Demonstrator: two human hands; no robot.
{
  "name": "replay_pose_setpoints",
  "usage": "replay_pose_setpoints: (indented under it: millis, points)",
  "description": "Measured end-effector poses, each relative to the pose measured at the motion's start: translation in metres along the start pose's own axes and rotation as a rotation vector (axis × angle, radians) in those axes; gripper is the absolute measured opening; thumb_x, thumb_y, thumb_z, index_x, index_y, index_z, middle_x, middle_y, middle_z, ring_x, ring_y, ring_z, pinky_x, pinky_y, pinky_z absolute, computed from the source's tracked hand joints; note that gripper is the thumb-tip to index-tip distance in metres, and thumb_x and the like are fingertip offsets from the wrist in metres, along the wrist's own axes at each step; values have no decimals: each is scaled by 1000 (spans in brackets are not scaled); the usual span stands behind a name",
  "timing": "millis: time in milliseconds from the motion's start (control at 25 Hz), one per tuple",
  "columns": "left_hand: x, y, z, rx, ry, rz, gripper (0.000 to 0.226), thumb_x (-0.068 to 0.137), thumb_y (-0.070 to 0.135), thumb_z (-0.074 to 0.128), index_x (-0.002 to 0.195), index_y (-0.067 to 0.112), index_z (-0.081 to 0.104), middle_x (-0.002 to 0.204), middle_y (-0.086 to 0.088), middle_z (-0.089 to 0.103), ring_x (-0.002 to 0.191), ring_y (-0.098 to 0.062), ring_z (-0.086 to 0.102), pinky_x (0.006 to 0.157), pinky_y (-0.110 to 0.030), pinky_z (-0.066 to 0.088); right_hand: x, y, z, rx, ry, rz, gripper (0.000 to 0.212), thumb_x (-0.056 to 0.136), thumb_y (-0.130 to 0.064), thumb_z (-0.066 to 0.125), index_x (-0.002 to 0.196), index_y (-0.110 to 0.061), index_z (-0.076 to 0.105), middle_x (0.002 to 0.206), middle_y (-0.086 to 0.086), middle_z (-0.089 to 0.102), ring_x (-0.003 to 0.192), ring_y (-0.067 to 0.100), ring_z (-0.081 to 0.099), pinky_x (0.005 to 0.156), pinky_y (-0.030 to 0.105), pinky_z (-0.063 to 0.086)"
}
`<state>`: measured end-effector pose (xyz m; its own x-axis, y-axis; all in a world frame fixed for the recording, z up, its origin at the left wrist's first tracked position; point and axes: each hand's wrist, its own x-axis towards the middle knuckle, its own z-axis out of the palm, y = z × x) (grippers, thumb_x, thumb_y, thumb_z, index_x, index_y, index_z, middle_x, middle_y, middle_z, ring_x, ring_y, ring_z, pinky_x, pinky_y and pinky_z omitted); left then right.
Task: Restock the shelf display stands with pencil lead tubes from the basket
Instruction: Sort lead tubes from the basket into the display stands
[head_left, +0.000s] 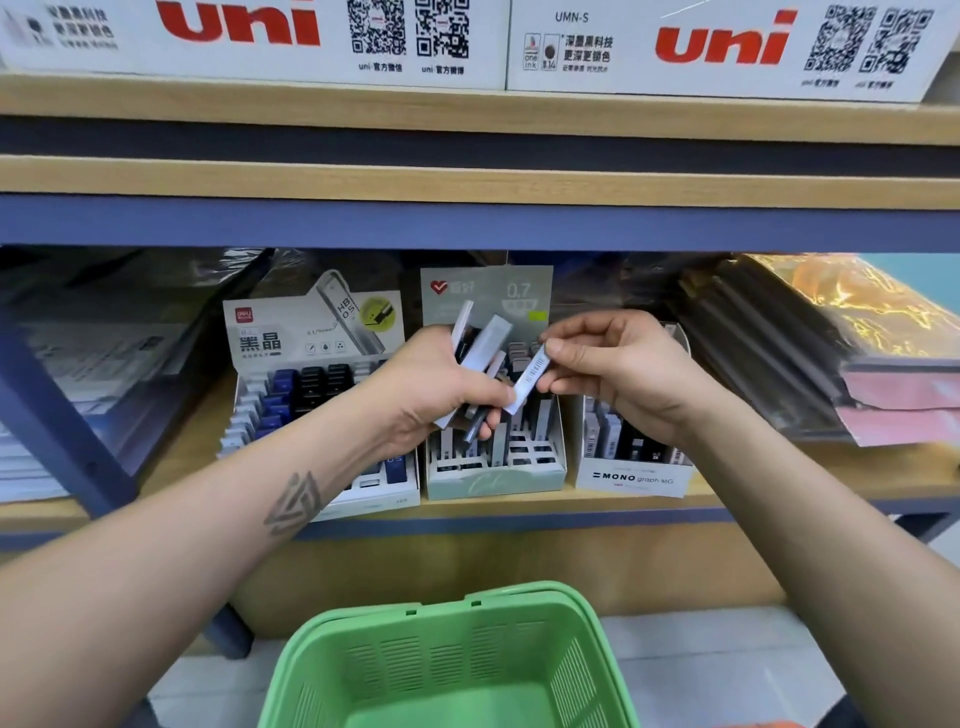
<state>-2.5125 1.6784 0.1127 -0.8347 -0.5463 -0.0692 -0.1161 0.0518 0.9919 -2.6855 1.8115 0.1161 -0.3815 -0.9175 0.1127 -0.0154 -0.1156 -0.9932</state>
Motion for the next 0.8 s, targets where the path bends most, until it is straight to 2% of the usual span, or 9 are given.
replay_pose_setpoints:
  millis: [160,320,480,600,800]
  points:
    - [2,5,19,-21,2,-5,12,79,-12,75,87,-7,66,72,-18,70,54,-23,62,49,-30,53,-9,-6,-17,-63,19,-24,27,79,-8,76,103,4,71,87,26,74,75,26,75,65,25,61]
    - [6,8,40,-33,24,-26,27,80,-12,75,102,-19,60,77,-22,68,55,-25,62,50,-31,53,-19,-8,-34,-56,45,-18,29,81,-5,75,108,4,70,91,28,74,79,29,75,72,30,62]
    - [12,7,51,-13,51,-16,33,79,-11,76,106,-20,59,78,-26,67,57,-28,63,50,-31,52,-27,-9,-48,-55,-22,-42,30,85,14,64,114,5,68,102,28,73,91,34,74,81,33,62]
    - [17,5,57,19,60,5,27,79,-9,77,101,-15,63,78,-23,69,57,-28,64,51,-32,53,-29,-11,-53,-112,-5,-53,25,86,7,68,111,3,70,99,26,74,91,34,74,79,31,61]
    - [20,5,72,50,64,19,21,81,-10,74,97,-17,62,87,-28,71,57,-28,63,53,-35,55,-32,-15,-60,-393,161,-99,8,85,-10,79,93,-8,78,80,12,76,72,20,72,64,25,57]
